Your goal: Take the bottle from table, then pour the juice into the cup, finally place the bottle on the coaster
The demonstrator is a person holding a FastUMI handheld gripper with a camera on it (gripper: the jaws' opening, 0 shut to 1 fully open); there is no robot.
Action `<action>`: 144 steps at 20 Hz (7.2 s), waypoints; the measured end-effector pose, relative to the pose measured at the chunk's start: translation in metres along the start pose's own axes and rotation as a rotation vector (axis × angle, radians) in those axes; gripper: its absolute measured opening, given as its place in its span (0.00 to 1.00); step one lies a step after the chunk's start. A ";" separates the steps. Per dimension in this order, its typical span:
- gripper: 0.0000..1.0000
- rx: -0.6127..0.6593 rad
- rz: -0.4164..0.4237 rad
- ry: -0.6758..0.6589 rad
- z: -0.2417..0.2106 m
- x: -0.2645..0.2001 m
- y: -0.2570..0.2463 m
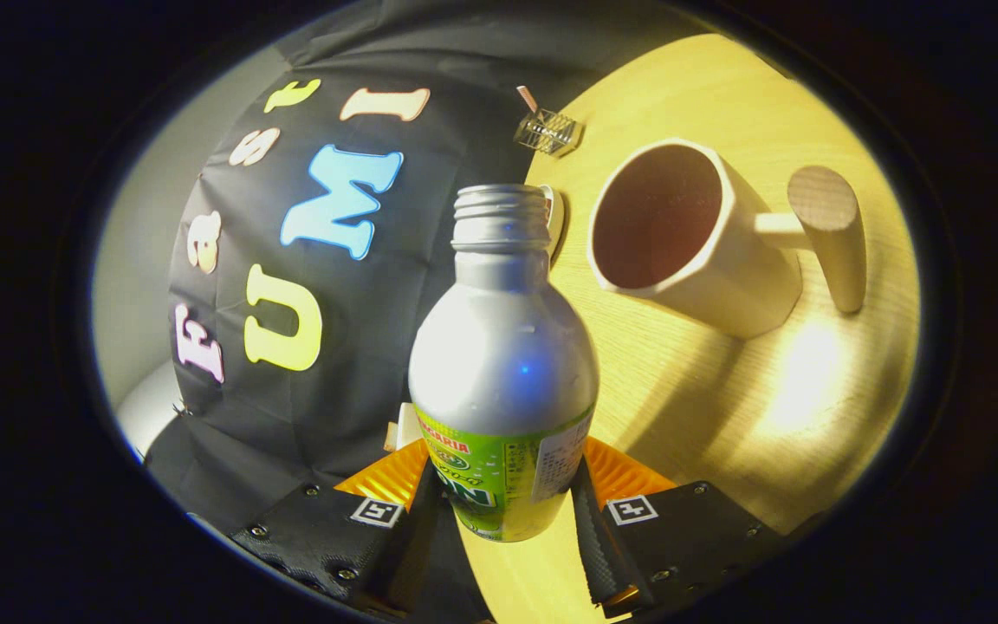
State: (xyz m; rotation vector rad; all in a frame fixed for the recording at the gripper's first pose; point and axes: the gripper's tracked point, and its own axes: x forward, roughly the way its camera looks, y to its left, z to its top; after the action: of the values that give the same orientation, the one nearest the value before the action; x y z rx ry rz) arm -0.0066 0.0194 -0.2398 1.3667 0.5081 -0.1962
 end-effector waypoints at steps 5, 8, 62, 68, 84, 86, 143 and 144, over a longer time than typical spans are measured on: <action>0.70 0.103 0.008 0.043 -0.003 0.003 0.003; 0.70 0.154 0.016 0.059 -0.003 0.006 0.004; 0.70 0.819 0.138 0.066 0.028 -0.003 0.065; 0.70 0.908 0.145 0.044 0.043 -0.003 0.070; 0.70 0.994 0.154 0.029 0.051 -0.003 0.080; 0.70 0.954 0.137 0.044 0.046 -0.002 0.079; 0.70 -0.989 -0.314 -0.112 0.010 0.098 0.019; 0.71 -0.998 -0.320 -0.114 0.012 0.103 0.017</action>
State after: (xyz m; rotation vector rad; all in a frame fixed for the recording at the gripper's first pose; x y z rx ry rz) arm 0.0941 0.0278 -0.2701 0.2967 0.6089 -0.2331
